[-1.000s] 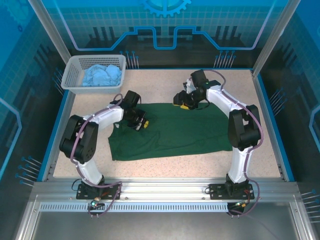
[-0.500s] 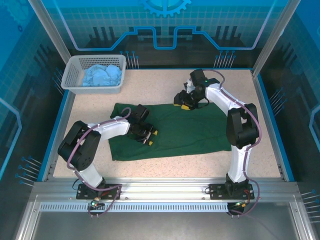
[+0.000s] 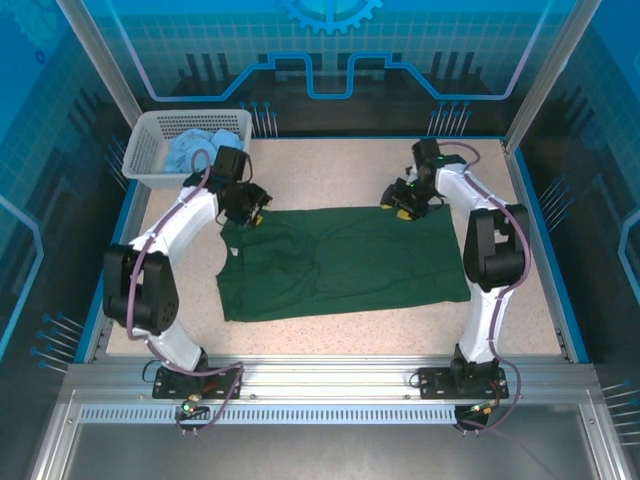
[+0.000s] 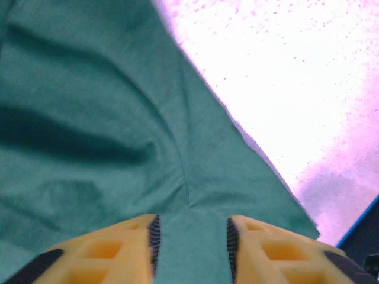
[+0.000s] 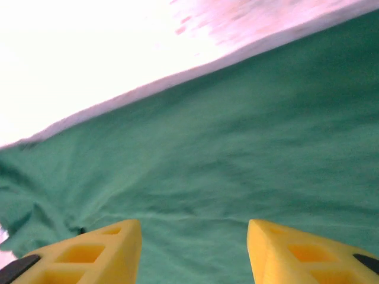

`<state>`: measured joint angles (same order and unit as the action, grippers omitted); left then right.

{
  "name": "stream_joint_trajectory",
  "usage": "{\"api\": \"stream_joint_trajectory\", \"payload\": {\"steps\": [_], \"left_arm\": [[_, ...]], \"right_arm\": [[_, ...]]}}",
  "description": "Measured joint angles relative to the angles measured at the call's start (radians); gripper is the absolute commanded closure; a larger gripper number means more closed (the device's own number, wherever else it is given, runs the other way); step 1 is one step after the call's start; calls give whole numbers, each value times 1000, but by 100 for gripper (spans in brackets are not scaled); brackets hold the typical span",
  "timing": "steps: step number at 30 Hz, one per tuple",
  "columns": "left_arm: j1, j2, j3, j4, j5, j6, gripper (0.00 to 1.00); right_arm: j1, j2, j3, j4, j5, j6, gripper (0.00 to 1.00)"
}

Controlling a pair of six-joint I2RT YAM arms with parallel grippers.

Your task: Fold and stack the t-shirts

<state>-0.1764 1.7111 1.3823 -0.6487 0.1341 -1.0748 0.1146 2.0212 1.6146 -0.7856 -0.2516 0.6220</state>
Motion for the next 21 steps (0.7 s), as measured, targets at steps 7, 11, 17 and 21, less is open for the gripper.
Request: {"api": "stream_joint_trajectory", "payload": {"steps": [7,11,17,21], "left_arm": [[1,255,88,-18,-55,223,75],[11,336,119,-38,-118,292,73],[93,361,122,-53,-185,317,65],[138,370,126,-58,-210,319,64]], "right_arm": [[-113,33,-19,2,43,23,50],[-146,85,-13,-3,64,27,50],[-179,158,48,-44,73,33,48],[-208,179,82,-68,88,48,44]]}}
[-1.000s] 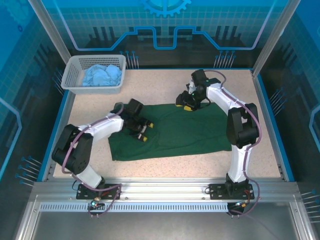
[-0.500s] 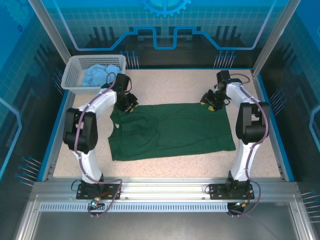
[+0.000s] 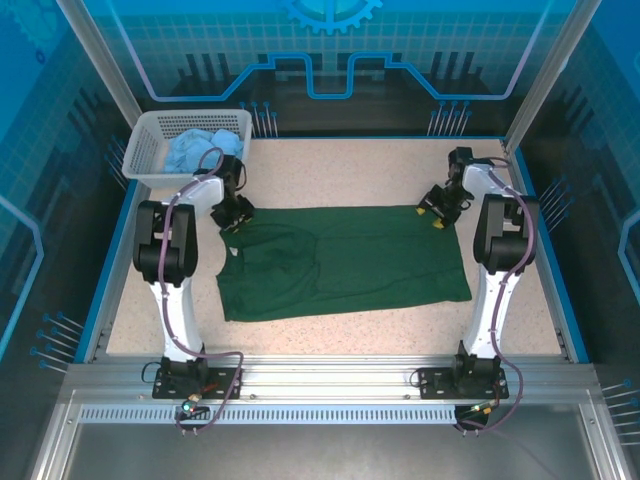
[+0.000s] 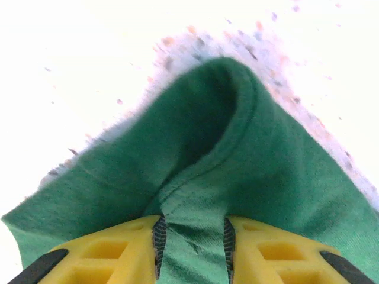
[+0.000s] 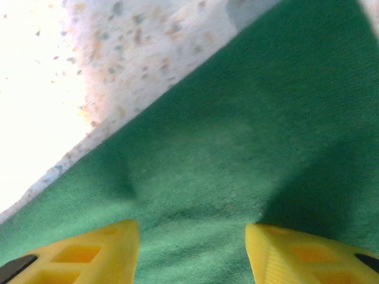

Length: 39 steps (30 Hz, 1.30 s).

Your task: Fold and stack the t-shirts

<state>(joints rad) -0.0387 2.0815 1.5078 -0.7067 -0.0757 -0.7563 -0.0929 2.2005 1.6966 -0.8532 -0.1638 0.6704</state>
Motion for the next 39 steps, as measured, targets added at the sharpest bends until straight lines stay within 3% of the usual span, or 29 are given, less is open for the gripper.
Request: {"api": "stream_joint_trajectory", "payload": {"steps": [6,11,15,23,29,32,35,39], "left_arm": [[-2,19,38,-24,-11,-5,55],[2,39,119,-57,-22,3,42],[-8,22,175,-74,-13,8,40],[-150,-129,116,-74,36,-32,46],[-241,-71,99,-84,56,-82,46],[-258,-12,100,-115,42,-97,37],[-272,47,102,-156,27,-112,28],[-297,75,137,-203,-8,-125,20]], "right_arm": [[-58,-2,-5,-3,-20,36,40],[-109,-59,-81,42,-11,46,38],[-114,-158,-179,101,4,40,37],[63,-301,-223,140,6,-26,42],[241,-309,-298,99,11,-89,41],[326,-342,-343,68,23,-133,36],[399,-381,-376,31,27,-184,0],[431,-407,-395,-21,54,-262,0]]}}
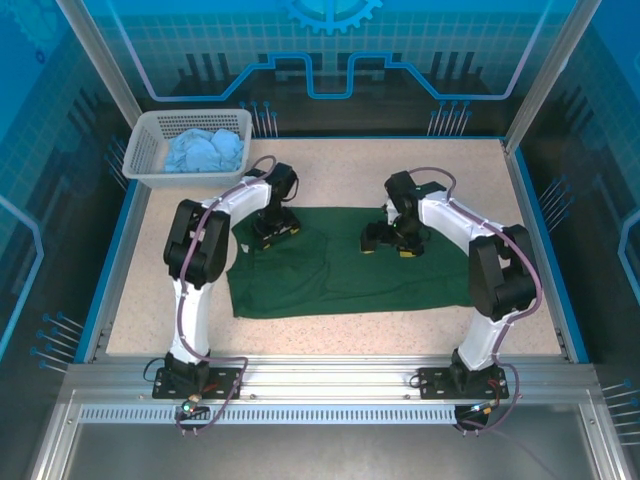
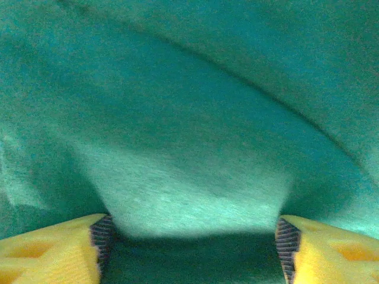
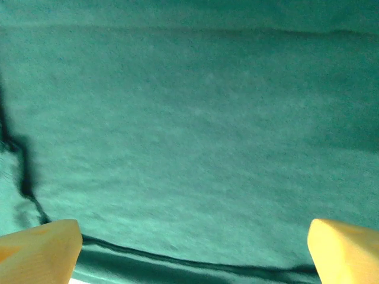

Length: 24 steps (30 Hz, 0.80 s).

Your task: Fold and stack the t-shirts

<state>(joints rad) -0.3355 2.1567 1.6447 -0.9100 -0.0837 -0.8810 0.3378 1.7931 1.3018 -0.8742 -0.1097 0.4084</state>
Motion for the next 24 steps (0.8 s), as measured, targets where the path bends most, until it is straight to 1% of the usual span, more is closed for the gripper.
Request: {"api": "stream_joint_trajectory", "payload": {"steps": [4,8,11,13,15,17,18,22,24], "left_arm": [[-22,62,83,-52,-21,1,20],[-25,181,280,-138,-26,26,26],[-25,306,504,-198,-25,51,32],[-26,418,711,-239,-23,70,34],[-28,537,941,-238,-5,85,35],[-32,610,1069,-175,23,96,35],[-35,626,1087,-124,40,98,35],[-49,644,1080,66,93,98,32],[-60,659,1079,161,125,97,31]], "right_arm": [[4,0,-10,-27,36,-50,0],[11,13,-29,-41,39,-50,3],[11,53,-36,-50,18,-19,7],[13,80,-44,-56,-5,9,9],[23,107,-46,-65,-31,45,9],[40,123,-46,-66,-61,87,10],[49,123,-46,-67,-82,110,11],[93,139,-45,-47,-164,214,11],[130,172,-10,-55,-202,254,11]]}}
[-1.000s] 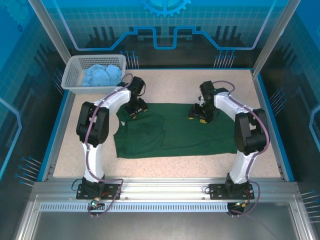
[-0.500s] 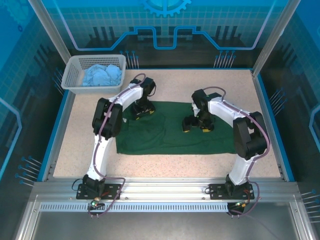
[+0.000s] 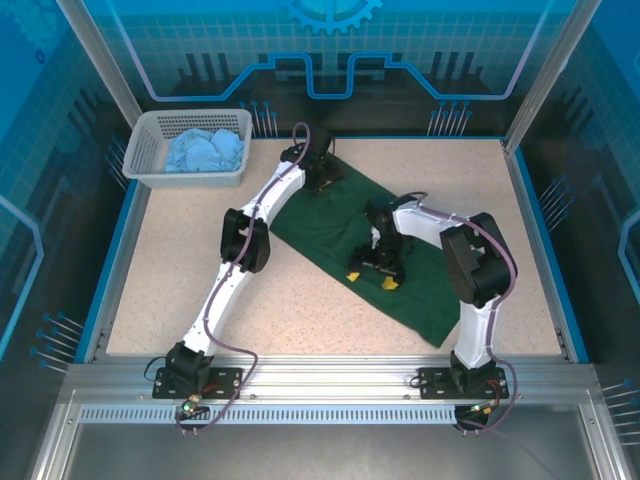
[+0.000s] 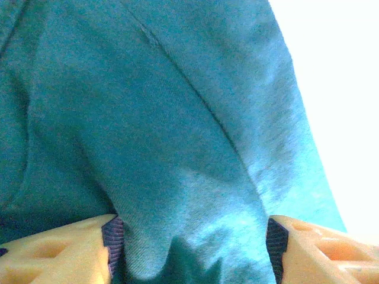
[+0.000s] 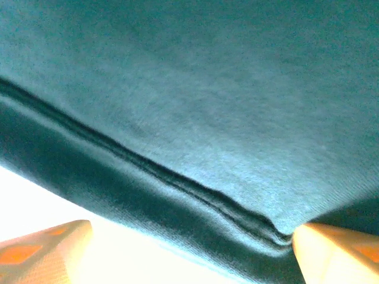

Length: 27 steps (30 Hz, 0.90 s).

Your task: Fold and stack the t-shirts

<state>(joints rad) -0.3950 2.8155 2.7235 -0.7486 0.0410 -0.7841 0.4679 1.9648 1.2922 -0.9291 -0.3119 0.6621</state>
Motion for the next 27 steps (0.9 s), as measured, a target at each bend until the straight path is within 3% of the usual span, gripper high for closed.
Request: {"api": "stream_joint_trajectory", "payload": {"steps": [4,12,21,27], "left_arm": [[-20,29,0,170,56,-2,28],[-37,71,13,390,116,-2,17],[-14,45,21,463,118,-3,2],[74,-99,13,445,123,-37,1]], "right_arm": [[79,87,116,7,-82,73,11],[169,165,221,220,-196,315,9],[206,196,267,417,-185,439,6],[205,213,315,468,-167,468,3]]}}
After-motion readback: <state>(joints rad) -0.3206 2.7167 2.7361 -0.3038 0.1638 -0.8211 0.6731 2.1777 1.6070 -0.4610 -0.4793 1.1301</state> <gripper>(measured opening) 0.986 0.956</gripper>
